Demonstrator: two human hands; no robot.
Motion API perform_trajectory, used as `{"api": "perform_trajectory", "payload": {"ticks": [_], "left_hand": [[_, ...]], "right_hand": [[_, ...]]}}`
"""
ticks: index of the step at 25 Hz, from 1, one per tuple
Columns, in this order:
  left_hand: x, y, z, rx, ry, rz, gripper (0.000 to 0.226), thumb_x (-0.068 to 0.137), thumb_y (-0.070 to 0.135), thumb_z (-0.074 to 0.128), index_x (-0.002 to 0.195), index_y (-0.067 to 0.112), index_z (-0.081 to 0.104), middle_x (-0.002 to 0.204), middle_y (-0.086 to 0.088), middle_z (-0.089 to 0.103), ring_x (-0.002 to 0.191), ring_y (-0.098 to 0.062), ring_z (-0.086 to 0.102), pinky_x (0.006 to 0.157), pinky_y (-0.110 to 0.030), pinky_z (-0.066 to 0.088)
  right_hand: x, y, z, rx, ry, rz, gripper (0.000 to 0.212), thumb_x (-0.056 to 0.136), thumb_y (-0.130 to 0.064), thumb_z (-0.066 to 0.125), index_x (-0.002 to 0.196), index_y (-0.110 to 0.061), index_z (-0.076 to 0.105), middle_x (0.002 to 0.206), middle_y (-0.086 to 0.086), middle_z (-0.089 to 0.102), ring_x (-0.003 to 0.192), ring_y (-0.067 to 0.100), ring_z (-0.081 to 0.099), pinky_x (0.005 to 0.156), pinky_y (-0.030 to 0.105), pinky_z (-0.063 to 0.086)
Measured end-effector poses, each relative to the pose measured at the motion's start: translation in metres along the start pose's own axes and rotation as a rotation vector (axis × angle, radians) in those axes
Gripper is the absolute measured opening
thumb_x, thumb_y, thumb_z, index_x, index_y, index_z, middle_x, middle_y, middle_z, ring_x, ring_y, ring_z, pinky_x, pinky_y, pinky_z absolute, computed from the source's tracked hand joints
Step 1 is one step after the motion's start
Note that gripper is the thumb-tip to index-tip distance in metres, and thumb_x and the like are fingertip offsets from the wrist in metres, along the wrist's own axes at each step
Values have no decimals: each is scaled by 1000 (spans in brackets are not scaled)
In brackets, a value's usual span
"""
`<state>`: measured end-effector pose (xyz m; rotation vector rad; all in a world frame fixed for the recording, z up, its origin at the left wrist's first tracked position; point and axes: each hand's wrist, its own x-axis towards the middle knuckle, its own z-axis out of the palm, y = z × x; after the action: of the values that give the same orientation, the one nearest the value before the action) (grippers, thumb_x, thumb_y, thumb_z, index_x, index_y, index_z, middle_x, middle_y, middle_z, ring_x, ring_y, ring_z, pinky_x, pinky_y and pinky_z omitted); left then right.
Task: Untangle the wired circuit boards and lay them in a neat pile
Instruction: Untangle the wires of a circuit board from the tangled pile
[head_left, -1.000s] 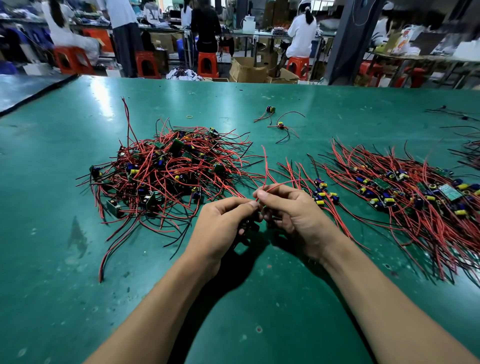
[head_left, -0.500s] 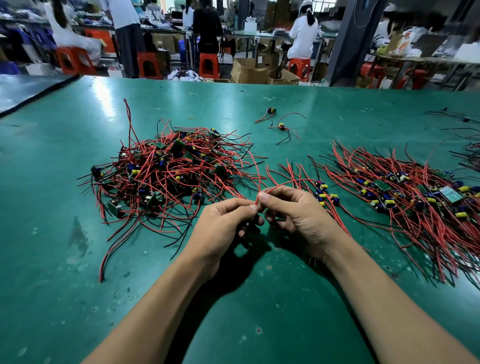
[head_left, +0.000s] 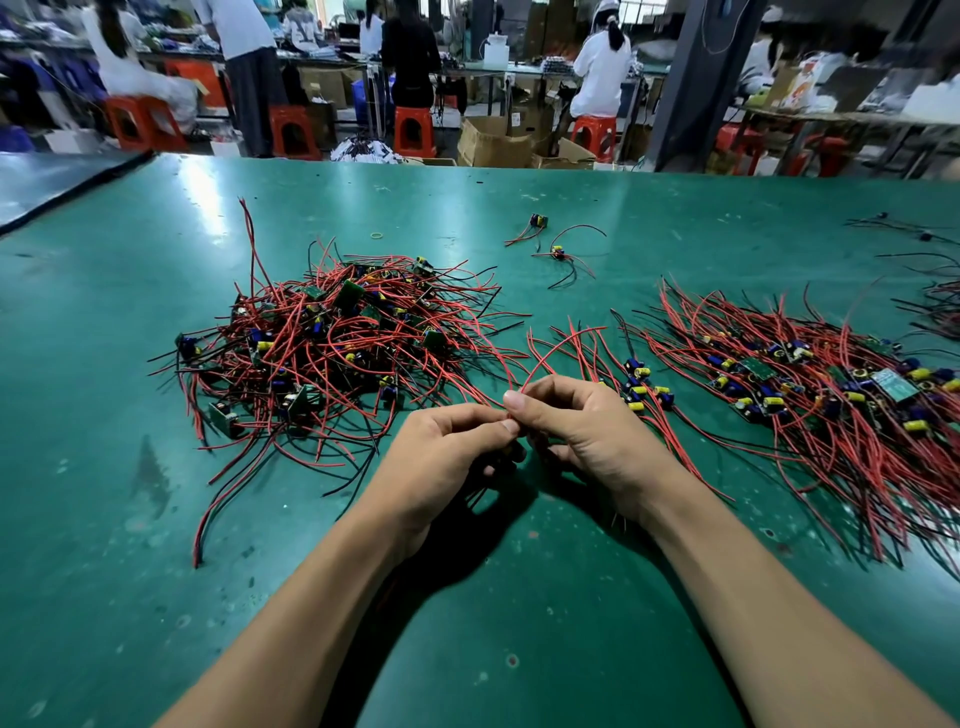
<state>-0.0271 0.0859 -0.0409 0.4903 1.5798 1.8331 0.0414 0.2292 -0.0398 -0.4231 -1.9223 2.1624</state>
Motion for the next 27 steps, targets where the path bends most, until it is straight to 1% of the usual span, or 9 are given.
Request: {"api": "perform_trajectory", "payload": {"ticks": [2, 4, 6, 8, 12, 15, 19, 23, 27], "left_hand": [[0, 0, 0, -3, 14, 2, 14, 87, 3, 65, 77, 8, 74, 69, -8, 67, 56, -11, 56, 57, -20, 45], [1, 0, 1, 17, 27, 15, 16, 88, 4, 65, 75, 9, 72, 67, -7, 67, 57, -13, 56, 59, -22, 43], [1, 0, 1, 68, 32, 36, 20, 89, 7, 64, 72, 11, 72, 64, -7, 67, 57, -15, 54, 60, -25, 42], [0, 0, 1, 97, 29, 46, 22, 90, 8, 63, 71, 13, 74, 63, -6, 67, 56, -14, 55, 59, -23, 45], [-2, 0, 2, 34, 30, 34, 19, 89, 8, 64, 75, 10, 76, 65, -7, 67, 59, -14, 58, 60, -23, 48], [-1, -1, 6, -14, 97, 45, 18, 88, 7, 65, 74, 9, 76, 63, -8, 66, 58, -14, 57, 58, -24, 46], [-1, -1, 10, -7, 133, 53, 20, 87, 7, 66, 70, 11, 76, 62, -7, 66, 59, -15, 57, 57, -24, 43], [-2, -3, 11, 27, 130, 62, 20, 86, 7, 67, 68, 10, 76, 59, -3, 66, 58, -11, 60, 54, -19, 45], [-2, -3, 9, 41, 149, 89, 22, 85, 5, 66, 67, 10, 75, 59, -3, 66, 56, -8, 59, 52, -16, 46]], "right_hand": [[0, 0, 0, -17, -19, -20, 30, 68, -39, 83, 86, -16, 77, 86, 14, 63, 87, 26, 42, 67, 32, 31], [0, 0, 0, -50, -33, -50, 30, 71, -38, 82, 89, -14, 78, 88, 13, 68, 83, 24, 46, 68, 32, 34], [0, -1, 0, -79, -26, -63, 24, 72, -37, 82, 82, -16, 76, 82, 10, 67, 75, 22, 45, 62, 29, 35], [0, -2, -1, -89, -13, -62, 21, 70, -36, 83, 75, -18, 73, 75, 6, 63, 65, 18, 43, 55, 25, 33], [1, -2, 1, -2, 10, -38, 20, 66, -33, 83, 68, -19, 69, 66, 2, 61, 54, 9, 44, 49, 18, 34], [5, -1, 6, 120, 121, -35, 20, 68, -25, 82, 68, -18, 63, 55, -1, 50, 48, 9, 36, 45, 18, 28], [10, 0, 7, 212, 281, -86, 26, 82, -8, 76, 68, -18, 56, 50, -8, 44, 43, 7, 32, 45, 19, 25], [13, -5, -6, 391, 448, -91, 28, 84, -1, 72, 70, -16, 52, 51, -10, 48, 40, 4, 37, 40, 16, 30], [15, -4, -7, 484, 455, -91, 26, 88, -2, 69, 73, -17, 54, 58, -6, 52, 43, 4, 46, 43, 16, 40]]}}
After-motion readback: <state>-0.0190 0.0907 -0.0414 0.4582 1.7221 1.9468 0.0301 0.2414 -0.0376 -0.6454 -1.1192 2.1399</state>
